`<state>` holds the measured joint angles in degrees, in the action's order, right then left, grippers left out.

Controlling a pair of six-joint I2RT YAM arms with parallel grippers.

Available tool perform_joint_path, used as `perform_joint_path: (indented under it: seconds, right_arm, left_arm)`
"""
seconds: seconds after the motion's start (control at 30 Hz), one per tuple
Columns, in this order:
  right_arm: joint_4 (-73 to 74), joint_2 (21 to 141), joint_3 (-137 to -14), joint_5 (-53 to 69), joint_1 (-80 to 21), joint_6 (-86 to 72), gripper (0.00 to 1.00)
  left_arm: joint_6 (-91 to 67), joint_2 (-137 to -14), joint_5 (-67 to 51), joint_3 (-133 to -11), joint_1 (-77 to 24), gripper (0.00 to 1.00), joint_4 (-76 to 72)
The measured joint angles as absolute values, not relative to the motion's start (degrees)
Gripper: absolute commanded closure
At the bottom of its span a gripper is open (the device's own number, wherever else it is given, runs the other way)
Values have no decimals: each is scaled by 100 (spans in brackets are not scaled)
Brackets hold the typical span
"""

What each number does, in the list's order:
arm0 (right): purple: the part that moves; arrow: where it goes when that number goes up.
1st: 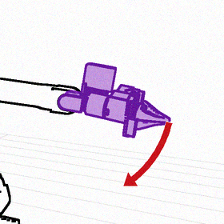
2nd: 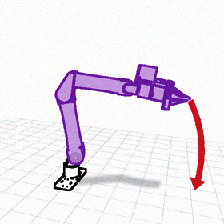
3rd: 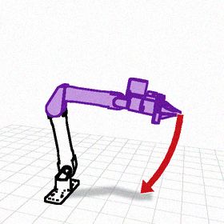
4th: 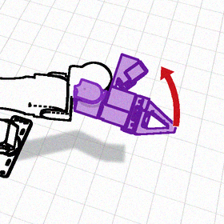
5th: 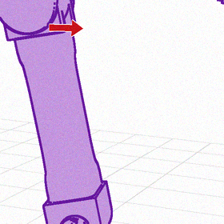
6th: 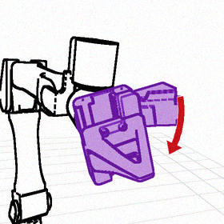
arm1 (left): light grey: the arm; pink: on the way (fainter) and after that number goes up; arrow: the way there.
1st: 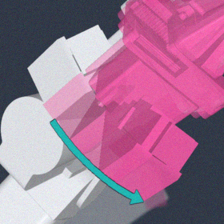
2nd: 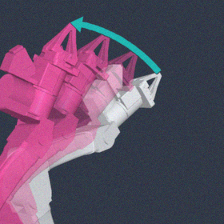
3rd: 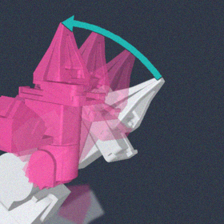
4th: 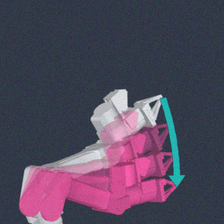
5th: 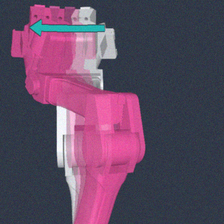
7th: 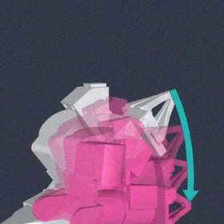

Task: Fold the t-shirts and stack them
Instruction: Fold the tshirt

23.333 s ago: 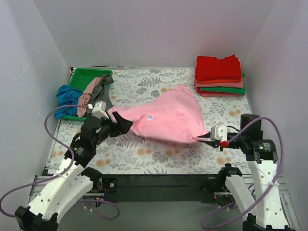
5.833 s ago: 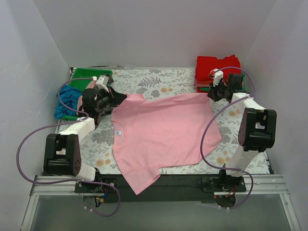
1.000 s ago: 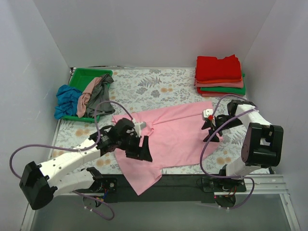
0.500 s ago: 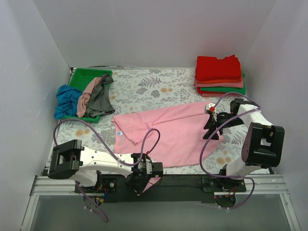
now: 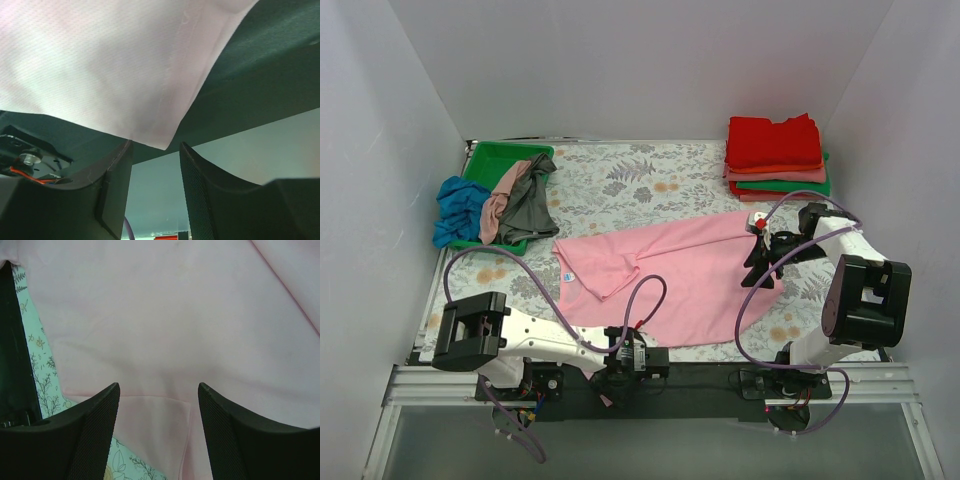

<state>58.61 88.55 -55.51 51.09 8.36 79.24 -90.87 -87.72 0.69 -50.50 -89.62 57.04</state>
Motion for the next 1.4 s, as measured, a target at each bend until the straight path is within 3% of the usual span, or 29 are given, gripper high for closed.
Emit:
perform_joint_path:
  seconds: [0.17, 0.37, 0.53, 0.97, 1.4]
  right_arm:
    - [5846, 8853, -5551, 5107, 864, 7909, 30]
    - [5846, 8853, -5551, 5105, 867, 7876, 30]
    - [5843, 8831, -5548, 5100, 880, 7839, 30]
    - [5927, 8182, -5225, 3900, 888, 8595, 28]
    - [5758, 9557, -6066, 3520, 650, 8512, 32]
  left_arm:
    - [-9037, -8838, 43, -5033, -8976, 64, 5572]
    - [-8976, -9065, 27, -4995, -8976, 80, 5527]
    - [-8938, -9087, 19, -4995, -8976, 100, 5586]
    - [-8927, -8584, 23, -4995, -8976, 100, 5527]
    - [-8986, -8377, 23, -4995, -8976, 100, 5498]
